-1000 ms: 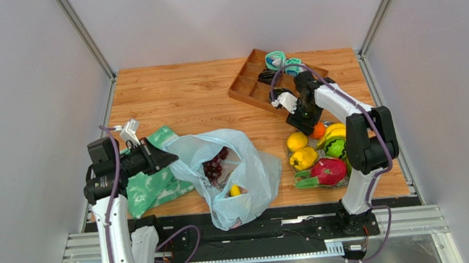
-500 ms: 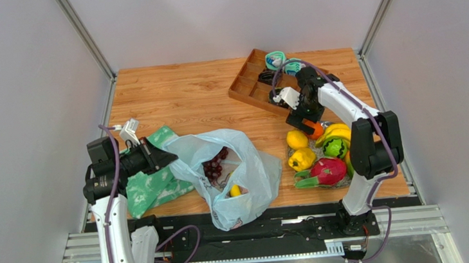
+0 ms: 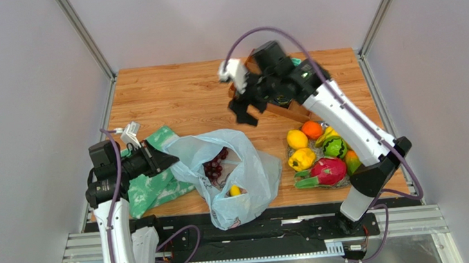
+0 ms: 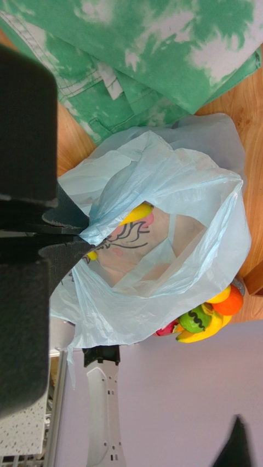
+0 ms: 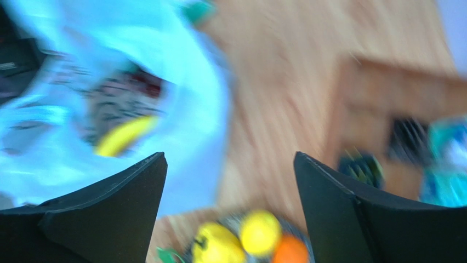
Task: Take the fake fruits out of the plastic bag
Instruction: Adjust the plastic bag at the center of the board.
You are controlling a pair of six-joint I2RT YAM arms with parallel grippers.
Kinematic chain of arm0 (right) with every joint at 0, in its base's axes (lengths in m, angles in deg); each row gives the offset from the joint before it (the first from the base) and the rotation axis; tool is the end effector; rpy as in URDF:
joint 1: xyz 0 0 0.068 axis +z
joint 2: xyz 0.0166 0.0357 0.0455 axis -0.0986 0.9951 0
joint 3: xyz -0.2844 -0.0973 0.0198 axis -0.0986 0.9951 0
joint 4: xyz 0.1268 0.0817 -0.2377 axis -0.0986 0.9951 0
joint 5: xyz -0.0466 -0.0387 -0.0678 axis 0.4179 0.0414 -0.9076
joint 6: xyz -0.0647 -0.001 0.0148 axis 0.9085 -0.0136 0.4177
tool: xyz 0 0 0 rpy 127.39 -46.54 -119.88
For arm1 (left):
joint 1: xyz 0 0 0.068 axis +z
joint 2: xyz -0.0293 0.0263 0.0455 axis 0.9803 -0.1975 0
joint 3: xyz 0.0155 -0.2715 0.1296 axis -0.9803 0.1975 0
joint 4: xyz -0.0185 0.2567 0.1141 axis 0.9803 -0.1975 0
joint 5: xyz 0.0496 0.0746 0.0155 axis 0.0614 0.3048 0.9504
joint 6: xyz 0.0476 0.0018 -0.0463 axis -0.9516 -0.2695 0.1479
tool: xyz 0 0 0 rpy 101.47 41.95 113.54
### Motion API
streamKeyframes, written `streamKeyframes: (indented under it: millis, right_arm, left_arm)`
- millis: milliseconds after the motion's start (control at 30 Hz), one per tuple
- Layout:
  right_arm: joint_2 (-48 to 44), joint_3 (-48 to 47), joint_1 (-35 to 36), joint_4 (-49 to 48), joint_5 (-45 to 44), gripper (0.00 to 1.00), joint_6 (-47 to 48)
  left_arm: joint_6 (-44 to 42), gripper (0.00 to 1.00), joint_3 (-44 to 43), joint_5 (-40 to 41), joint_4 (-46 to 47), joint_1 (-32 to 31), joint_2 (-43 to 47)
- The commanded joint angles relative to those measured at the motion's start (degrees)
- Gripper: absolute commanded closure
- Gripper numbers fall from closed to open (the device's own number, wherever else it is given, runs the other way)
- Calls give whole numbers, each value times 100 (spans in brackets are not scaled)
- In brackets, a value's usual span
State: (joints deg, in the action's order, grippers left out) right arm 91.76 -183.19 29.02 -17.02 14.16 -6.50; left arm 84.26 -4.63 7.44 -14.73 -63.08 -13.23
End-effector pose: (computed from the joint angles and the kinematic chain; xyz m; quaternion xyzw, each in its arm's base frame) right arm 0.2921 0.2240 0.4556 -0.5293 0.7495 0.1837 0.3527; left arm 0.1409 -0.0051 0.3062 -0.0747 0.8296 -0.4311 0.3469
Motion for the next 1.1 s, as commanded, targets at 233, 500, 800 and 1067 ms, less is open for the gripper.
streamKeyframes:
  millis: [233, 500, 800, 1067]
  right_arm:
    - [615, 2177, 2394, -575, -565, 31, -297]
    - [26, 3428, 2983, -504, -1128, 30, 82]
    - [490, 2681, 2984, -988, -1665, 25, -436]
    - [1264, 2461, 2869, -1208, -1770, 20, -1341]
  left_arm:
    - [63, 100, -178, -149, 39, 55, 430]
    - [273, 100, 270, -166, 188, 56, 975]
    - [379, 100, 341, -236, 267, 55, 1125]
    - [318, 100, 297, -201, 197, 47, 1213]
